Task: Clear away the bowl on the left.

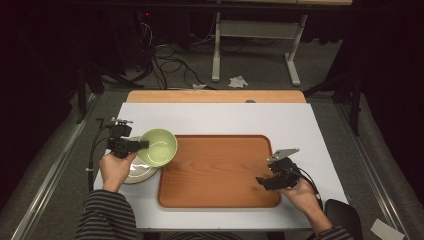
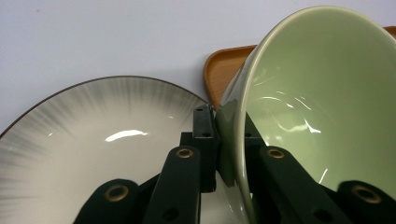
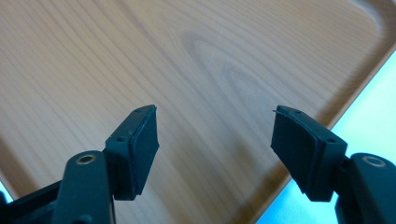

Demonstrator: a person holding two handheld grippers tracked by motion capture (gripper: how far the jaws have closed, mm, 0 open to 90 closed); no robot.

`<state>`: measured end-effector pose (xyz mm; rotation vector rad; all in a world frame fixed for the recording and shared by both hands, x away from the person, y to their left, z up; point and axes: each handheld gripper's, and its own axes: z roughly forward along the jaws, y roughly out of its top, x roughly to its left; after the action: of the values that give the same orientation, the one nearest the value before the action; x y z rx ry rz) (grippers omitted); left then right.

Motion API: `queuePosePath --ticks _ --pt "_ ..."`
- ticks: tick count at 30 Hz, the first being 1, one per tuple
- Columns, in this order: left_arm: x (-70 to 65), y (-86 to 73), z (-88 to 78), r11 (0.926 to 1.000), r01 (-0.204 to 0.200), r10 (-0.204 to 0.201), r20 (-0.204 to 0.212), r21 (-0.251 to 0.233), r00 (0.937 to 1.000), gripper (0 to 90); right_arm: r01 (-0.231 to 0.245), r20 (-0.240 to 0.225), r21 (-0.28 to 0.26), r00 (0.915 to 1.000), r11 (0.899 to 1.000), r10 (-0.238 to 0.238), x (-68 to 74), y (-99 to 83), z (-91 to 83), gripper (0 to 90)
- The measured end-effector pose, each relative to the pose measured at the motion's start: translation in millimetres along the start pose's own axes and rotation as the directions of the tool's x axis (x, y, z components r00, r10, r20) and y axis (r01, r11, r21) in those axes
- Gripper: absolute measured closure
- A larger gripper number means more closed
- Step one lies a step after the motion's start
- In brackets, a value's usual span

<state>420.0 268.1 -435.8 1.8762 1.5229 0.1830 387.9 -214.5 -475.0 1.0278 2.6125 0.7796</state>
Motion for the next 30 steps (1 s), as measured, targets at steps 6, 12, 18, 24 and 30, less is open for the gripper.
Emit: queuePosePath --ticks 6,12,18,24,30 --pt "-16.0 6.0 7.5 0.9992 -0.039 0.039 0.022 0.007 0.9990 83.6 0.001 0.000 0.001 1.0000 1.000 -0.001 0.2 -0.2 0.3 33.4" --pt "-30.7 11.0 15.0 0.9965 -0.080 0.079 0.047 0.024 0.9958 83.5 0.001 0.003 0.003 1.0000 1.000 -0.001 0.5 -0.1 0.5 33.4" --pt "-51.0 14.5 25.9 0.9885 -0.140 0.136 0.076 0.056 0.9878 83.5 0.005 0.003 0.005 1.0000 1.000 -0.005 -0.4 -0.2 1.0 33.3" --pt "-61.5 16.8 34.6 0.9823 -0.173 0.166 0.105 0.071 0.9806 83.5 0.008 0.001 0.006 1.0000 1.000 -0.008 1.1 -0.3 1.0 33.3" --pt "-70.5 20.0 40.4 0.9744 -0.207 0.197 0.111 0.088 0.9741 83.4 0.006 0.000 0.008 1.0000 1.000 -0.006 0.4 -0.3 1.2 33.3"
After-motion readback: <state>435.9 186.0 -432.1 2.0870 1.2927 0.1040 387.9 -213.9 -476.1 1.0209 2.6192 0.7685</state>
